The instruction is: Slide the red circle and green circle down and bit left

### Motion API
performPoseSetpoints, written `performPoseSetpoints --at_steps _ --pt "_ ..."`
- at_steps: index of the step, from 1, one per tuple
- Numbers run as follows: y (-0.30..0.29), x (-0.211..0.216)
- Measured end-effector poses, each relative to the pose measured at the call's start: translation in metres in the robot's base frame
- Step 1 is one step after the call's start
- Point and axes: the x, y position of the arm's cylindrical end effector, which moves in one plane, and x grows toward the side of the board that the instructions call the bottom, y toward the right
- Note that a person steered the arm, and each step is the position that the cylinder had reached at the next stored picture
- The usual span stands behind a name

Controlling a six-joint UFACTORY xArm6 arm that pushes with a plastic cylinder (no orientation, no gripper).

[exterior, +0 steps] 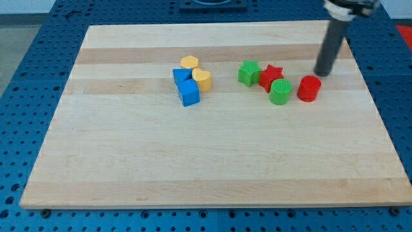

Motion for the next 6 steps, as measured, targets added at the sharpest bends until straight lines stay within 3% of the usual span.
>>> performPoseSetpoints --at_steps 1,4,6 --pt "-0.004 0.035" --pt "-0.102 0.037" --pt "-0.109 0.061"
